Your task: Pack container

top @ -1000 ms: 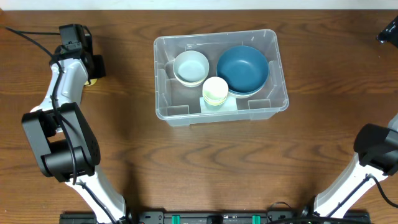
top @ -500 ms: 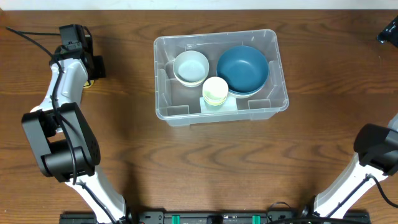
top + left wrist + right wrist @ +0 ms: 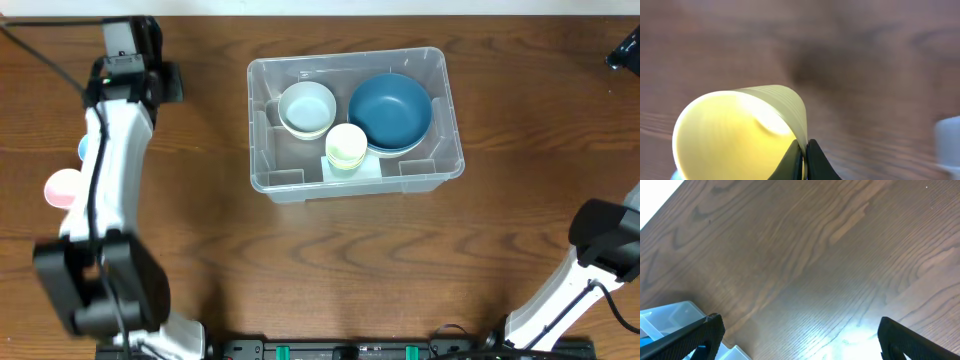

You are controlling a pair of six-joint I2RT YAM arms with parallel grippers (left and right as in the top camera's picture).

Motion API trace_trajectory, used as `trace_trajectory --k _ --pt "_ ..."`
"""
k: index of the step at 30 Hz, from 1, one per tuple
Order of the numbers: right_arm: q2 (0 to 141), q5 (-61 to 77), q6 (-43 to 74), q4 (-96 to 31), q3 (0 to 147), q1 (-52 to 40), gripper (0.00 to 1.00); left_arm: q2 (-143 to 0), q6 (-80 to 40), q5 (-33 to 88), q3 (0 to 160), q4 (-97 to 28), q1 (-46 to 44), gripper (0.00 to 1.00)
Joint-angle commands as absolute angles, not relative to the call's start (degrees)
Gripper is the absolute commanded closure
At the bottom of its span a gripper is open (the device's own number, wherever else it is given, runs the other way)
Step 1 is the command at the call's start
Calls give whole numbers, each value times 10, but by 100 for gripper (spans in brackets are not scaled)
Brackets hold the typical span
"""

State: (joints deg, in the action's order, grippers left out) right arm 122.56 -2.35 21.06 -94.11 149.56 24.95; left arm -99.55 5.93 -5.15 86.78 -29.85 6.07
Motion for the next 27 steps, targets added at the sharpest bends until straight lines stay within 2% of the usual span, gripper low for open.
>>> trace_trajectory --k 1,11,20,27 --pt "1225 -26 218 -943 1499 251 1 -926 46 -60 883 -312 40 94" --pt "1225 -26 218 -943 1499 251 1 -824 17 -17 883 -401 -111 94" --pt "1225 -25 218 -943 1499 251 1 -855 17 -17 882 -494 -259 94" --pt "1225 -26 218 -943 1499 251 1 -913 16 -17 870 -514 -303 94"
